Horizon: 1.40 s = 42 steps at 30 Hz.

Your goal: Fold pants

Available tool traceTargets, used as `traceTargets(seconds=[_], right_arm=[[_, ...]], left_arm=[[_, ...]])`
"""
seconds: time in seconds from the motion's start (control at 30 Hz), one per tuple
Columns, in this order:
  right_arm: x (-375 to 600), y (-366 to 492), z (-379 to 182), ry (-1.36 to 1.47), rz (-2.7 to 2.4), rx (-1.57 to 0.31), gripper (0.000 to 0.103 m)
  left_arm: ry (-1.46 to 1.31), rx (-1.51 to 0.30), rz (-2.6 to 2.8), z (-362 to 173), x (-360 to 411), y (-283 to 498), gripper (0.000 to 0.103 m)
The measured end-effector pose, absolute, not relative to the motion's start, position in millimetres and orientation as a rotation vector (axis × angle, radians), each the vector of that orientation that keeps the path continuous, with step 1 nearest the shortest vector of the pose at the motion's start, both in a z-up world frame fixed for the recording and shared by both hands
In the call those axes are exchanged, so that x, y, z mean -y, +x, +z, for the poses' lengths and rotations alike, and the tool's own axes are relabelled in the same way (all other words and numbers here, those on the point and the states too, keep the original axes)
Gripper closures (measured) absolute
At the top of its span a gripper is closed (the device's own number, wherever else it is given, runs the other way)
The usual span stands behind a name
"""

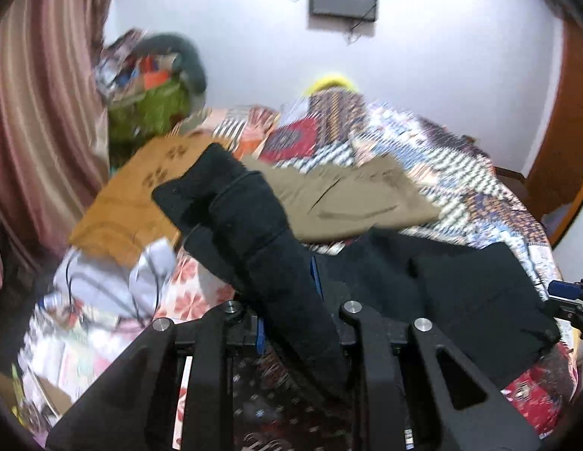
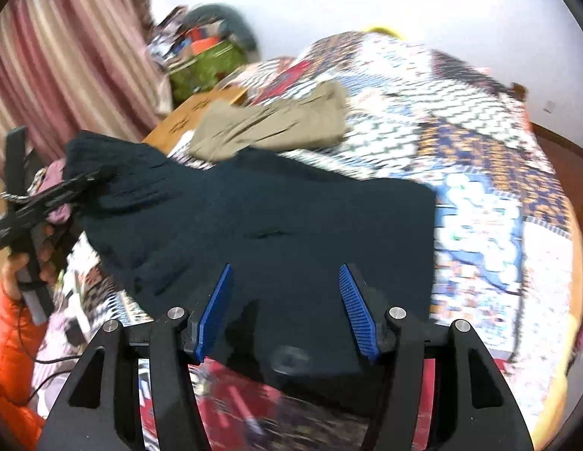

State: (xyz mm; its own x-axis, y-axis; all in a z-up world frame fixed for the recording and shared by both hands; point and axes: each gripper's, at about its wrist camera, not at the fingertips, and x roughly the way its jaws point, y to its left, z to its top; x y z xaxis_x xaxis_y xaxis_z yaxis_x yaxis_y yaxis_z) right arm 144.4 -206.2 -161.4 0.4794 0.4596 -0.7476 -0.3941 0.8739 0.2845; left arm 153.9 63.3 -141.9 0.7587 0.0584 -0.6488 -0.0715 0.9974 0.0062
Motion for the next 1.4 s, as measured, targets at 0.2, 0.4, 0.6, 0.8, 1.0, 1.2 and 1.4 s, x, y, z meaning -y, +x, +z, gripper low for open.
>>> traceTargets(seconds=[0.2,0.4,0.6,0.8,1.0,1.2,1.4], right_arm=[[260,144,-176,0.094,0.36,-0.963,0.048],[280,137,-212,0.14,0.328,-1.046,0.048],[280,136,-218,0.173,0.346,-1.039,0.048],[284,136,-221,0.204,0.357,-1.03,0.048],[285,134,-222,0.226,0.364,-1.029,0.048],[287,134,-222,0.237,0.373,-1.033,0.048],[288,130,-218,0.243,0.378,-1.033,0.048]], left_arm=[[0.018,-0.634,-0.018,-110,-24,161,0.085],[0.022,-0.627,-0.133,-94,16,175,0.088],[0.014,-0.638,-0.271,-86,60,186,0.09],[0.057,-0.646,-0.373,-84,117,197,0.09],[0.143,-0.653,-0.464,-97,164,199,0.09],[0.237,-0.796,-0.555,-147,201,194,0.089],[0.29,-0.867,-0.587,-179,213,176,0.089]])
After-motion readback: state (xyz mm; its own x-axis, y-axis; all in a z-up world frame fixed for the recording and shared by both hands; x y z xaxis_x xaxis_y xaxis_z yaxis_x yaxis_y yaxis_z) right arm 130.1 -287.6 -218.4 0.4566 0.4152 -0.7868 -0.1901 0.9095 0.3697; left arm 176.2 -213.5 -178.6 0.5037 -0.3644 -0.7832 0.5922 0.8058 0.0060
